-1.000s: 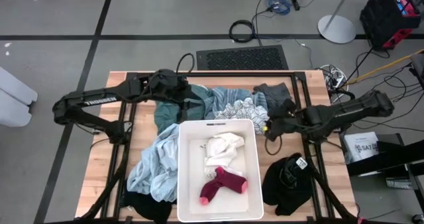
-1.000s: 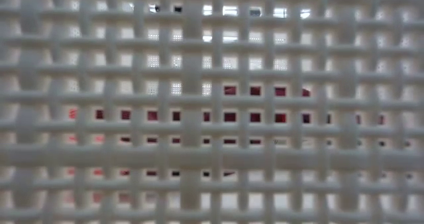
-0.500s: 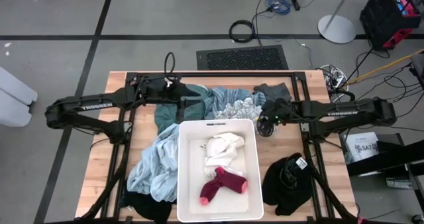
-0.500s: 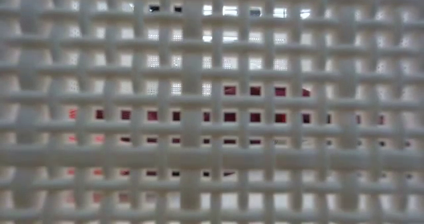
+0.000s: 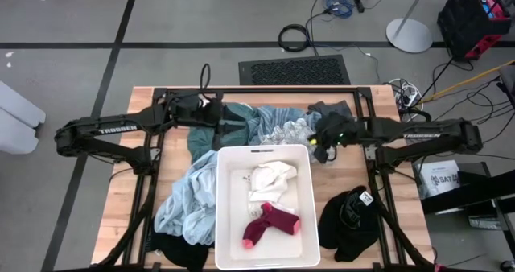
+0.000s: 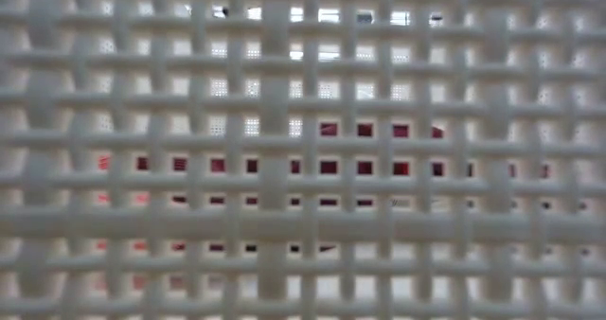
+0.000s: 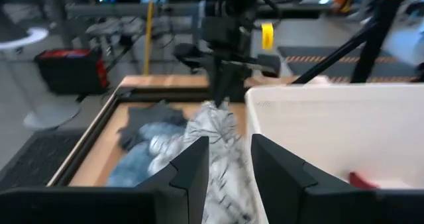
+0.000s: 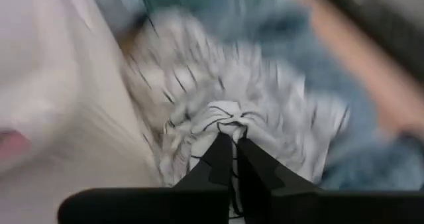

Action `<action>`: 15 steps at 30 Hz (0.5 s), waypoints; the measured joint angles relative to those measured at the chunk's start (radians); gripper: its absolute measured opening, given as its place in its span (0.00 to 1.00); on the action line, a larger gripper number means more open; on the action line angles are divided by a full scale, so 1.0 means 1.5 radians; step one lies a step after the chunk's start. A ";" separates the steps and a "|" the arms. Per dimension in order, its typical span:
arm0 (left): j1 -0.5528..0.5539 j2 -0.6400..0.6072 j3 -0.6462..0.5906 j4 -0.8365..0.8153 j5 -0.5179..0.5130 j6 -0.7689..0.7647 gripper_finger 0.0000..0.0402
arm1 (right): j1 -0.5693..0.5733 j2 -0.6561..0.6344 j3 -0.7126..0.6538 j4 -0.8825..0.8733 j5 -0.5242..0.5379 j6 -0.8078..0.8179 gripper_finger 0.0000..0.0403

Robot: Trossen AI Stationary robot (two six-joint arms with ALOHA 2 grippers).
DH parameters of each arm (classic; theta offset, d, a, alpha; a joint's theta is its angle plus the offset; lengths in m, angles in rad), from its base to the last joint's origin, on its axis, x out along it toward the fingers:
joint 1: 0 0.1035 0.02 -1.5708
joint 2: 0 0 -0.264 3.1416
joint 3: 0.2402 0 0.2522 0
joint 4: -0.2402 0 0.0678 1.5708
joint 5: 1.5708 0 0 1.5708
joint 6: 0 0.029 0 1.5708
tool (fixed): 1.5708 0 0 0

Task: Sort clothes
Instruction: Put the white polo shirt into the white laundry bin

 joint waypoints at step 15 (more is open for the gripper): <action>-0.007 0.028 0.001 0.182 0.065 -0.047 0.30 | 0.000 0.001 0.407 0.034 0.001 -0.236 0.00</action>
